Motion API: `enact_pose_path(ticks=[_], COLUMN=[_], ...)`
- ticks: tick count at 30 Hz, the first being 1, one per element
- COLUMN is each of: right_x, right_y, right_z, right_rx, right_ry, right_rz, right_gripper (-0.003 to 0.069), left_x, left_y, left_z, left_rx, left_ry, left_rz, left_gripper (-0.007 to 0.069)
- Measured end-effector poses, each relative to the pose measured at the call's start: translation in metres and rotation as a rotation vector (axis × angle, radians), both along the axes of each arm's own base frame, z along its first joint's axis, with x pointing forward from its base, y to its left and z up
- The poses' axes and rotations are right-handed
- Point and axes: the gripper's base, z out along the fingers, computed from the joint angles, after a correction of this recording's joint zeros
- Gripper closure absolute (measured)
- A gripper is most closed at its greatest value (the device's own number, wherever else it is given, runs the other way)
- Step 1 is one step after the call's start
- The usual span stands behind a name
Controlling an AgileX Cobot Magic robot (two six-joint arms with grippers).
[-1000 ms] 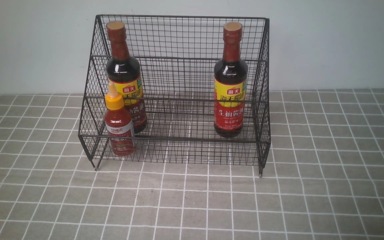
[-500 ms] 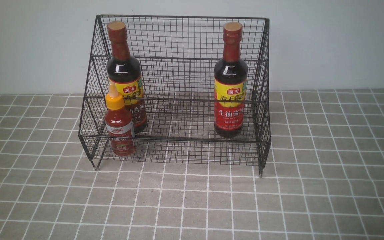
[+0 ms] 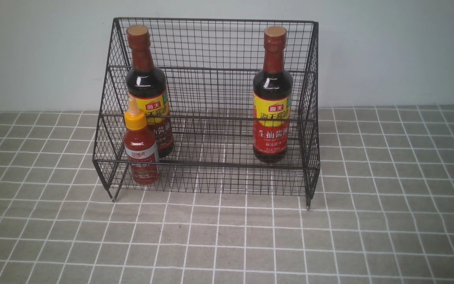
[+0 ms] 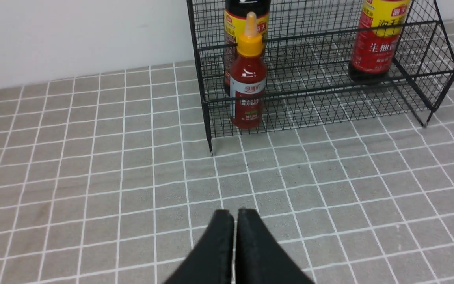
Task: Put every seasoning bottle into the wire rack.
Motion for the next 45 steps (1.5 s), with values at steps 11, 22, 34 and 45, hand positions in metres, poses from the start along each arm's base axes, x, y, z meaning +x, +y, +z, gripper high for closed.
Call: enact_pose_path(ticks=[11,22,34,45], right_x=[0.000,0.000,0.000,0.000], right_y=[0.000,0.000,0.000,0.000], right_z=[0.000,0.000,0.000,0.000], right_rx=[0.000,0.000,-0.001,-0.001], right_ry=[0.000,0.000,0.000,0.000], right_rz=[0.000,0.000,0.000,0.000], right_gripper=[0.0673,0.0673,0.0673,0.0673], left_x=[0.045,0.077,0.078,0.078], left_y=[-0.006,-0.003,-0.007,-0.007], left_z=[-0.052,-0.192,-0.211,-0.211], left_rx=[-0.003,0.013,0.036,0.036], left_ry=[-0.299,-0.170,-0.108,-0.108], left_rz=[0.106,0.192,0.105,0.104], left_gripper=[0.0631,0.0631,0.0631,0.0631])
